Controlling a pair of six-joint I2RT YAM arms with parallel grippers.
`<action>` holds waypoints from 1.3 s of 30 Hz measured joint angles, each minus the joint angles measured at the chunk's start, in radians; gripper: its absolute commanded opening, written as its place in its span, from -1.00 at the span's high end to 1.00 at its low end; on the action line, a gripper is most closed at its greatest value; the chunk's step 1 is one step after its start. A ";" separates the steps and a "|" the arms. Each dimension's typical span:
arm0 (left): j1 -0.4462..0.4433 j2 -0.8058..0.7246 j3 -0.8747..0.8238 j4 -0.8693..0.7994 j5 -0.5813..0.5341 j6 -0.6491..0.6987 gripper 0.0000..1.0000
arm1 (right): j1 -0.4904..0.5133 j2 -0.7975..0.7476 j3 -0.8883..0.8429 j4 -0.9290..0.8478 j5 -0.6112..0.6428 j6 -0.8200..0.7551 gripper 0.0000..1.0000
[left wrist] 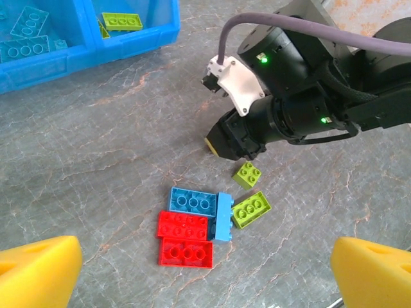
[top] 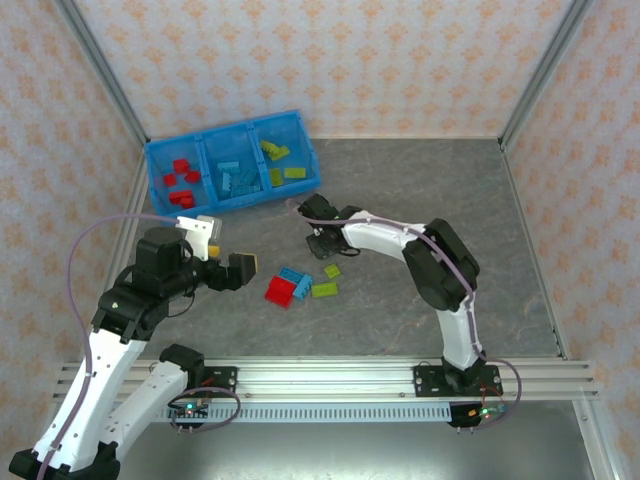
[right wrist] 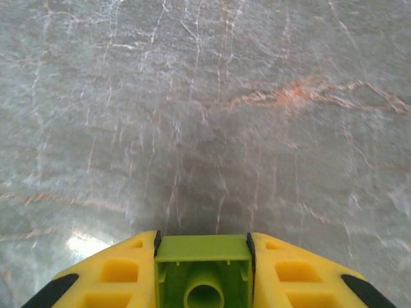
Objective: Sort the legos into containers by color
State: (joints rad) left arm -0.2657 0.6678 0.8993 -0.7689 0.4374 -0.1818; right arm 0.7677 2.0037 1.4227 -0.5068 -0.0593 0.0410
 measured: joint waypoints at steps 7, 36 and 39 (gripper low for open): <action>0.000 0.000 0.000 0.000 -0.019 0.000 -1.00 | 0.000 -0.189 -0.042 0.219 0.054 0.014 0.52; 0.000 -0.029 0.000 -0.005 -0.079 0.000 -1.00 | -0.073 0.469 0.952 0.018 0.097 0.014 0.01; 0.000 -0.028 0.000 -0.005 -0.079 0.000 -1.00 | -0.072 0.201 0.599 0.056 0.043 0.072 -0.02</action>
State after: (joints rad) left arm -0.2657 0.6395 0.8993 -0.7738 0.3584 -0.1814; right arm 0.6952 2.2047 2.0220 -0.4507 -0.0158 0.1135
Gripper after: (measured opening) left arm 0.998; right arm 0.502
